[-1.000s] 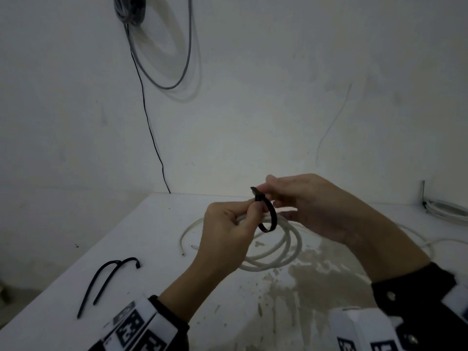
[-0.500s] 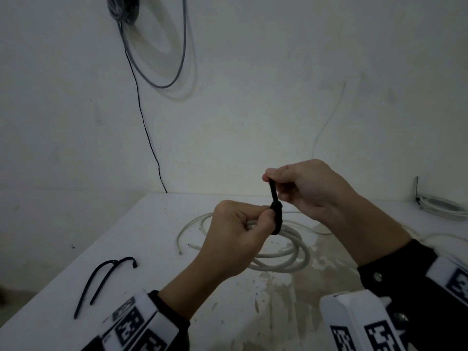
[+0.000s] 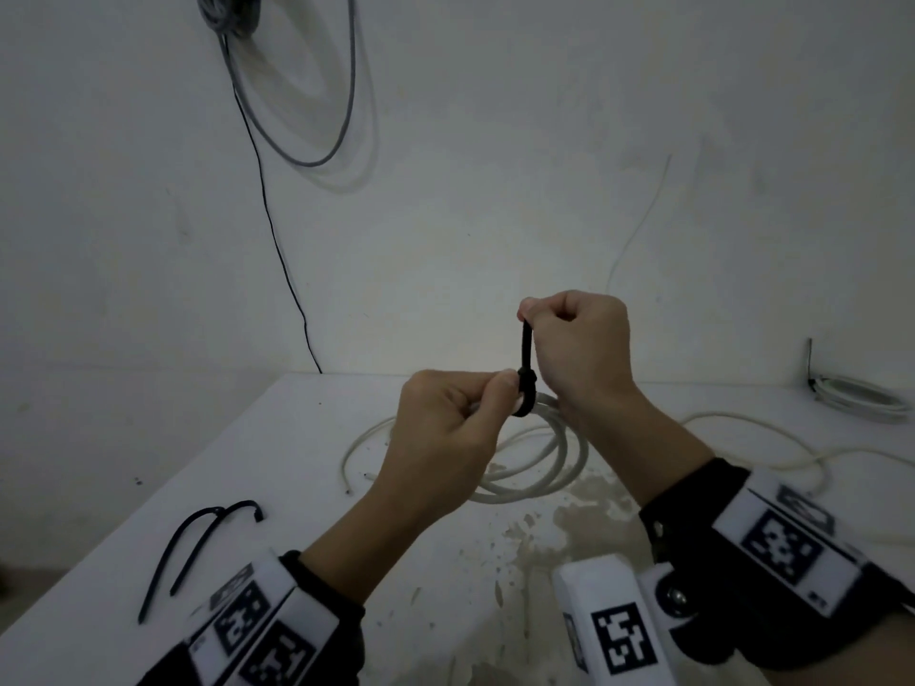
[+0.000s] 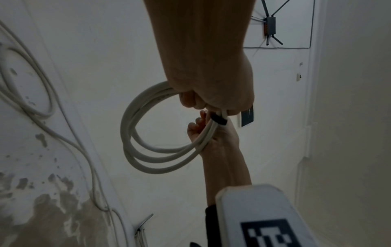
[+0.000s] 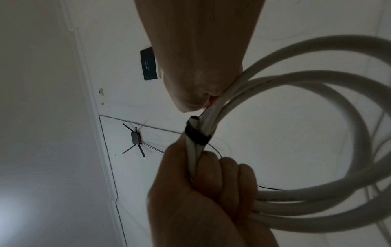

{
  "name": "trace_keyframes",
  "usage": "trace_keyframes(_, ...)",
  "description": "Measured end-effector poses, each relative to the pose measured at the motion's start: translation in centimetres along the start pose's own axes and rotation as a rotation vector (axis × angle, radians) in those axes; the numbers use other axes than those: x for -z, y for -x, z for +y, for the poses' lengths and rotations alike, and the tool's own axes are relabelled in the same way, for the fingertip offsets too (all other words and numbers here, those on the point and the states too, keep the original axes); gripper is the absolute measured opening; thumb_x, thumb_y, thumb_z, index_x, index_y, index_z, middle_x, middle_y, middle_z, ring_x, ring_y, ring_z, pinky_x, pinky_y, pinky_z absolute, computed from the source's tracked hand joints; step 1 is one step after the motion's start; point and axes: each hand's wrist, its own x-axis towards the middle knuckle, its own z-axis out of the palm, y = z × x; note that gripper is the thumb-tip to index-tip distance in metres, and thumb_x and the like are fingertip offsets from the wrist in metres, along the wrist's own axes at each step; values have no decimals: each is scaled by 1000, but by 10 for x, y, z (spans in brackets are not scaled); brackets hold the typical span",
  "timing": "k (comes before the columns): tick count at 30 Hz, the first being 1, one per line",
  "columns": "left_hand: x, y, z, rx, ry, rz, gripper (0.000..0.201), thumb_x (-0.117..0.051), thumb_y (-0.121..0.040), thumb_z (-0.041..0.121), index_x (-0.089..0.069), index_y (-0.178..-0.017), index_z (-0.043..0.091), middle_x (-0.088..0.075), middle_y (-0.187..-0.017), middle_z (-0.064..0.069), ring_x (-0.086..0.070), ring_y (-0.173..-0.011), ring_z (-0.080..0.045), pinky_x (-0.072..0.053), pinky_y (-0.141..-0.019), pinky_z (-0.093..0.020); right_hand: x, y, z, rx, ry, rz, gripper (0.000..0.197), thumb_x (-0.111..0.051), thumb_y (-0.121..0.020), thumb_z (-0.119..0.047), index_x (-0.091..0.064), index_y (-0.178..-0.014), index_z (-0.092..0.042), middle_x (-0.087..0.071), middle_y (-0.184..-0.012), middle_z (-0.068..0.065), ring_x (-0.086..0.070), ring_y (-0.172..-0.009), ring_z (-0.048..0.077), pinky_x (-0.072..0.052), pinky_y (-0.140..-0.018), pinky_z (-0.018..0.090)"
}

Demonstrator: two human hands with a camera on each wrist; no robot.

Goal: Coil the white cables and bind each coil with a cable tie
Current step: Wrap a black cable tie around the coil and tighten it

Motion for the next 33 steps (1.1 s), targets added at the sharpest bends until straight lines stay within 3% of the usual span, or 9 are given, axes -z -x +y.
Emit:
trace_keyframes(6,5,-3,3,54,12,-43,27,-53,-91,21,-75,-83,8,-40,-40,2,-27,-37,-9,-27,-39,-18,4,2,-9,326,241,-63,21,-57,-90,-17,-61,-73,-6,-54,-59,-8,-50,-55,3,-38,-52,8)
trace_keyframes(11,3,-4,5,136,90,-34,26,-55,-87,28,-73,-93,11,-36,-33,9,-22,-33,-7,-24,-39,-13,4,-5,-8,346,324,-127,23,-55,-91,-17,-61,-77,0,-61,-63,0,-57,-61,13,-45,-63,26)
trace_keyframes(13,4,-5,6,132,45,-39,20,-57,-89,18,-74,-90,8,-44,-34,6,-25,-31,-6,-25,-37,-13,5,-8,-6,310,326,-156,22,-55,-91,-13,-61,-77,3,-60,-62,1,-55,-60,6,-45,-61,17)
trace_keyframes(16,6,-9,9,88,-27,-59,19,-59,-89,14,-76,-81,12,-67,-60,-18,-56,-45,-32,-50,-49,-38,6,-12,-3,257,311,-159,21,-54,-91,-10,-60,-77,5,-52,-57,-3,-46,-54,-5,-36,-47,3)
trace_keyframes(20,6,-8,8,92,-70,-67,15,-61,-87,13,-76,-84,12,-73,-69,-3,-65,-68,-39,-54,-63,-45,3,-9,-1,235,280,-114,21,-55,-90,-10,-61,-78,5,-53,-59,-4,-49,-54,-1,-39,-49,7)
trace_keyframes(24,7,-12,-5,161,-100,-48,14,-64,-85,13,-75,-90,7,-74,-79,-2,-67,-59,-9,-51,-53,-17,5,-10,-14,-166,-202,-155,24,-46,-96,-10,-55,-78,3,-54,-68,6,-61,-60,16,-59,-69,35)
trace_keyframes(26,5,-12,-10,189,-116,-34,14,-65,-84,17,-76,-90,9,-75,-81,-1,-66,-58,-6,-49,-55,-12,9,-11,-23,-438,-580,-260,25,-41,-98,-7,-51,-75,-1,-50,-65,7,-57,-60,18,-59,-61,35)
trace_keyframes(29,1,-11,-10,178,-130,-9,21,-66,-83,31,-77,-81,13,-73,-67,2,-46,-36,-5,-36,-41,-13,14,-11,-29,-615,-750,-327,24,-34,-97,-4,-43,-74,-7,-41,-60,2,-36,-39,8,-34,-35,18)
trace_keyframes(33,-9,-15,-2,124,-189,-67,18,-65,-85,24,-77,-78,12,-64,-49,-4,-31,-31,-8,-27,-37,-15,10,-14,-29,-656,-647,-256,28,-28,-91,1,-39,-67,-10,-35,-48,-2,-18,-32,5,-14,-30,16)
